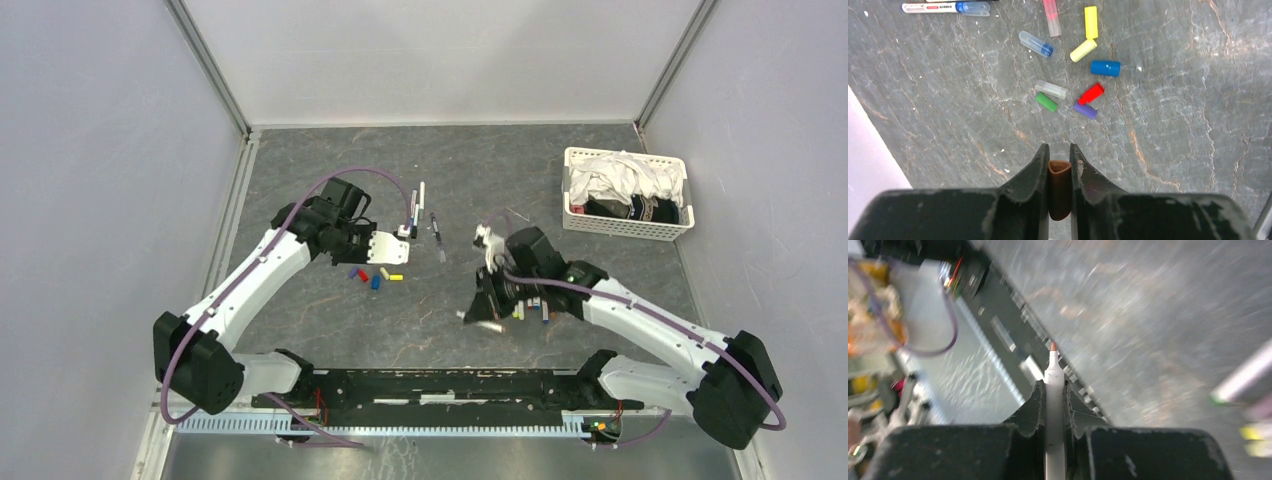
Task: Open the pen caps
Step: Place the pen cap at the center of the board, then place the pen at the center of the board.
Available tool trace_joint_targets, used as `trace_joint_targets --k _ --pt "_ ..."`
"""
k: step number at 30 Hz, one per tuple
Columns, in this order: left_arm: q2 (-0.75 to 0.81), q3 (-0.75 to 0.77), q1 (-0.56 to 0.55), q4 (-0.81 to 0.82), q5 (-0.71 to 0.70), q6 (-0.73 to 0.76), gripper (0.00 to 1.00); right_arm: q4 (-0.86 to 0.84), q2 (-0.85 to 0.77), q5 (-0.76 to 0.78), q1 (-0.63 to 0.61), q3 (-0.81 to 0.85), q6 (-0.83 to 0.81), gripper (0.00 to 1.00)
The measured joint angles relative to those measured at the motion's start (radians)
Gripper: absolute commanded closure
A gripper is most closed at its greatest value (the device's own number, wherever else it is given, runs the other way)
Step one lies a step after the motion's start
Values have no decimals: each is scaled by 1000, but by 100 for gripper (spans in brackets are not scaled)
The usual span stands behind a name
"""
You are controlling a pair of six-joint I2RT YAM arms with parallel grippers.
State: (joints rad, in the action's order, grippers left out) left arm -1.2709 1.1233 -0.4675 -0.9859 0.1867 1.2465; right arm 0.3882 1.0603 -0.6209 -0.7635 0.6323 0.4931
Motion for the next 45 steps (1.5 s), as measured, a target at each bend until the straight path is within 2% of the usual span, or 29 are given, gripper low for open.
trace_joint_targets --k 3,4,6,10,13,19,28,32,37,38,39,41,45 --pt "-31 -13 -6 49 26 -36 98 42 47 132 53 117 -46 100" --pt "-48 -26 -6 79 35 -55 98 37 61 217 75 154 -59 100" --pt "-80 -53 -6 131 42 -90 98 24 74 329 96 174 -72 100" --pt "-145 -133 -6 250 39 -150 97 -26 105 561 132 143 -80 100" --pt "-190 -177 -6 309 28 -184 88 -79 146 694 141 81 -84 100" --pt "-224 -184 -6 386 24 -238 69 -138 259 828 144 42 -101 100" --pt "-232 -179 -6 412 27 -300 56 -214 382 895 146 47 -117 100" --pt "-233 -153 -6 404 34 -331 54 -233 396 911 147 42 -117 88" --pt "-225 -80 -1 360 38 -387 50 -243 396 916 147 40 -117 57" --pt "-215 -59 2 349 40 -403 46 -242 395 916 147 40 -120 53" --pt "-201 -35 6 336 41 -420 37 -240 393 916 147 40 -118 50" --pt "-165 17 16 312 35 -452 1 -225 379 917 147 42 -124 47" --pt "-63 127 50 290 16 -520 0 -182 348 918 147 95 -124 44"
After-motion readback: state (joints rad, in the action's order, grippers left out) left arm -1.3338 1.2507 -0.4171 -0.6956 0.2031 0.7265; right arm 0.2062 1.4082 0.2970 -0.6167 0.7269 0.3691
